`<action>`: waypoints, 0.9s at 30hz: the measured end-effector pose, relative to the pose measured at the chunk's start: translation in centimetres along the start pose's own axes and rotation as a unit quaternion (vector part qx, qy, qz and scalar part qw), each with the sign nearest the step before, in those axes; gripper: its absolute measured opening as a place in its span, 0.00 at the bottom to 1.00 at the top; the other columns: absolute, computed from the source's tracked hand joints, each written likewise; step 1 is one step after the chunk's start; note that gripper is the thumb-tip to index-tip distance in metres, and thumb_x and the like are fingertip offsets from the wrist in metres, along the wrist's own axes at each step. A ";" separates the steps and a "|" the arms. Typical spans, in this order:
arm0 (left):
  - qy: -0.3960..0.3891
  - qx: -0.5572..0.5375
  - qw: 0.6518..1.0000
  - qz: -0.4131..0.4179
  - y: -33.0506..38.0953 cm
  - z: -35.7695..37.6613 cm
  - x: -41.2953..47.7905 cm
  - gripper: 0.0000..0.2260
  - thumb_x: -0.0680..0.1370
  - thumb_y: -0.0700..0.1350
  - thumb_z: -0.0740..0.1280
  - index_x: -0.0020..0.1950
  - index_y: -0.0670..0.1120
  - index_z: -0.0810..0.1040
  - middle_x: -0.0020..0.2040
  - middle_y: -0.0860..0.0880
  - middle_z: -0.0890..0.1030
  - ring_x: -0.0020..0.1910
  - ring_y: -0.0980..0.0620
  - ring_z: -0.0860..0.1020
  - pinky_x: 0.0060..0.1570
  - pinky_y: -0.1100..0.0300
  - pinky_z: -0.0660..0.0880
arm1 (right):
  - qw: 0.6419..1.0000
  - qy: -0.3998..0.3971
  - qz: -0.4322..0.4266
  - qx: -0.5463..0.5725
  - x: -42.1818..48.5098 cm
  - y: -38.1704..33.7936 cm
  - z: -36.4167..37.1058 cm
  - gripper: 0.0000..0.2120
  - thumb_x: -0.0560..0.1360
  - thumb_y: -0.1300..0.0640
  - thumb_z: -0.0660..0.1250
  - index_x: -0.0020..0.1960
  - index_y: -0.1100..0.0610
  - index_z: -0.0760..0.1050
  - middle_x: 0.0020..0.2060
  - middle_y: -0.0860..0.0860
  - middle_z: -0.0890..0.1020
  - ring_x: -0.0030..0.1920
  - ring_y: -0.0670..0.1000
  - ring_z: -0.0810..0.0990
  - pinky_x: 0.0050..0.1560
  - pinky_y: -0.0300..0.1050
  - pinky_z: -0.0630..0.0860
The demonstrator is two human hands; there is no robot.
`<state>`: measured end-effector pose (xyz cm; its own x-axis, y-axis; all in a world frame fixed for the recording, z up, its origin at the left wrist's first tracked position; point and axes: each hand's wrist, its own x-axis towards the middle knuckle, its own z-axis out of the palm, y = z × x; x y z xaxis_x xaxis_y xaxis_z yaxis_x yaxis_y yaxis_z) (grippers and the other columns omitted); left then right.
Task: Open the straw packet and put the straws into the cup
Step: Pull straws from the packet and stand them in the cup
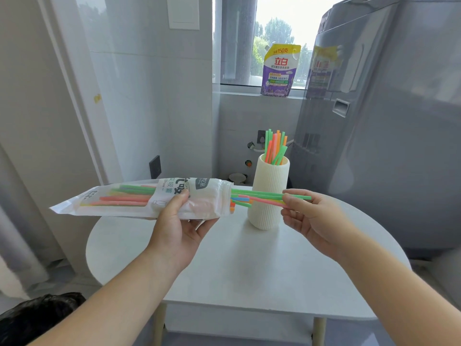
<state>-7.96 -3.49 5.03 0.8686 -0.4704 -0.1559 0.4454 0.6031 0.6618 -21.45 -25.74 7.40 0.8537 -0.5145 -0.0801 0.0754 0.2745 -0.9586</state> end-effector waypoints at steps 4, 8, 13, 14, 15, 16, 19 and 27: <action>0.001 -0.011 1.000 -0.002 -0.1 0.2 -0.1 0.10 0.82 0.46 0.68 0.62 0.48 0.82 0.49 0.46 0.89 0.46 0.47 0.88 0.38 0.52 0.85 | 0.997 -0.010 0.022 0.069 -0.1 0.8 0.4 0.25 0.65 0.54 0.78 0.59 0.62 0.78 0.38 0.53 0.85 0.36 0.50 0.84 0.38 0.41 0.81; -0.001 -0.018 1.000 0.001 -0.1 0.2 -0.2 0.11 0.81 0.46 0.68 0.63 0.48 0.81 0.49 0.45 0.89 0.47 0.46 0.88 0.38 0.52 0.85 | 1.000 0.001 0.014 -0.011 -0.7 2.5 1.8 0.29 0.61 0.41 0.79 0.56 0.56 0.79 0.43 0.52 0.84 0.38 0.49 0.83 0.37 0.44 0.79; -0.001 -0.027 1.000 -0.001 0.0 0.3 -0.2 0.11 0.81 0.46 0.68 0.63 0.48 0.81 0.49 0.45 0.89 0.47 0.45 0.88 0.38 0.51 0.85 | 0.999 -0.006 -0.011 -0.031 -1.3 3.5 4.6 0.34 0.63 0.32 0.73 0.61 0.52 0.78 0.48 0.54 0.81 0.39 0.50 0.80 0.37 0.45 0.77; -0.002 -0.026 1.000 -0.003 -0.1 0.3 -0.3 0.11 0.81 0.46 0.68 0.63 0.48 0.81 0.49 0.45 0.89 0.47 0.45 0.88 0.38 0.51 0.85 | 0.999 0.000 -0.018 -0.030 -1.3 3.5 5.2 0.29 0.67 0.33 0.70 0.61 0.51 0.77 0.48 0.54 0.81 0.39 0.50 0.80 0.37 0.45 0.77; -0.002 -0.025 1.000 -0.005 -0.1 0.4 -0.3 0.11 0.81 0.46 0.68 0.63 0.48 0.81 0.50 0.45 0.89 0.47 0.45 0.88 0.38 0.52 0.85 | 0.999 0.011 -0.027 -0.023 -1.3 3.4 5.7 0.23 0.72 0.35 0.68 0.60 0.48 0.77 0.47 0.54 0.80 0.37 0.50 0.79 0.36 0.44 0.77; -0.002 -0.023 1.000 -0.007 -0.2 0.5 -0.3 0.11 0.81 0.46 0.68 0.63 0.48 0.82 0.50 0.45 0.89 0.48 0.45 0.88 0.38 0.52 0.85 | 0.999 0.026 -0.038 -0.006 -1.2 3.3 6.2 0.18 0.75 0.38 0.66 0.59 0.46 0.78 0.46 0.54 0.79 0.36 0.49 0.77 0.36 0.44 0.76; 0.004 -0.025 1.000 -0.015 -0.2 0.6 -0.4 0.12 0.81 0.46 0.69 0.64 0.47 0.82 0.52 0.44 0.89 0.51 0.44 0.88 0.38 0.51 0.85 | 0.994 0.066 -0.057 0.072 -0.8 2.4 7.2 0.11 0.80 0.44 0.65 0.57 0.47 0.81 0.42 0.53 0.76 0.33 0.48 0.71 0.33 0.43 0.74; 0.011 -0.035 0.999 -0.019 -0.2 0.5 -0.3 0.10 0.81 0.46 0.68 0.62 0.47 0.82 0.52 0.42 0.89 0.49 0.44 0.88 0.38 0.51 0.85 | 0.987 0.120 -0.044 0.094 -0.4 1.5 7.2 0.08 0.83 0.52 0.64 0.54 0.54 0.79 0.38 0.52 0.81 0.34 0.47 0.79 0.37 0.42 0.78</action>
<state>-8.41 -3.73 5.32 0.8553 -0.4793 -0.1970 0.4912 0.6286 0.6030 -18.02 -19.28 7.91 0.6941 -0.7152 -0.0825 0.2586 0.3546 -0.8985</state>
